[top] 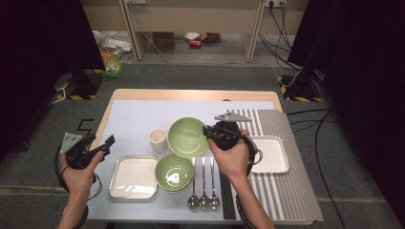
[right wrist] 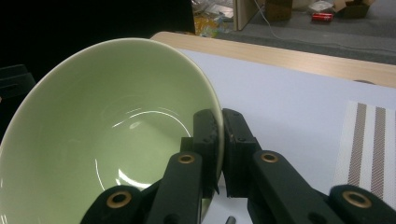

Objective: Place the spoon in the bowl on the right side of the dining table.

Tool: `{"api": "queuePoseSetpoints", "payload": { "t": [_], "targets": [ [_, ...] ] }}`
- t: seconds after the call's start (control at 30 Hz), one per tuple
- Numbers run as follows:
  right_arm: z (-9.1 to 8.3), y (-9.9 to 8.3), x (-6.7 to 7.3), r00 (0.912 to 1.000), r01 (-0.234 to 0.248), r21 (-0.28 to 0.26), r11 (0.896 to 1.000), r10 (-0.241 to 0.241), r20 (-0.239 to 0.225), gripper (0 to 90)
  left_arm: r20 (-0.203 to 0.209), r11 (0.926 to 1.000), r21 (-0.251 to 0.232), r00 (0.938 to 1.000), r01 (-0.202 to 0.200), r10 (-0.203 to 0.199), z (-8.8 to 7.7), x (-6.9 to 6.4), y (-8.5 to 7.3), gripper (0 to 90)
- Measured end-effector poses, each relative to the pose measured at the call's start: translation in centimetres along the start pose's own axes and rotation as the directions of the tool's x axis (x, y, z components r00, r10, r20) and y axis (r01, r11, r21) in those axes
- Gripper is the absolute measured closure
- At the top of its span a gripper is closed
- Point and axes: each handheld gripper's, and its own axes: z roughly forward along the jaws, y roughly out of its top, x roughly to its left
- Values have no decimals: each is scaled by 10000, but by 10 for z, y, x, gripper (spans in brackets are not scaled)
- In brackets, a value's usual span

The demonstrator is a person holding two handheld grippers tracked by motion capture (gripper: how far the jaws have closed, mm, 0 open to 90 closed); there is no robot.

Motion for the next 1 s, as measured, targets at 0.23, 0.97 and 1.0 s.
{"api": "queuePoseSetpoints", "payload": {
  "t": [0.23,0.97,1.0],
  "targets": [
    [-2,-1,-9,9996,-205,-14,9998,205,195,856,-10,10000,-3,10000,-6,6,0,0,0,213],
    [-11,-3,-40,9938,-761,-109,9970,767,803,856,0,10000,19,10000,-2,2,1,0,0,213],
    [-11,-4,-42,9934,-782,-125,9969,789,831,856,1,10000,22,10000,-8,8,1,-1,0,213]
  ]
}}
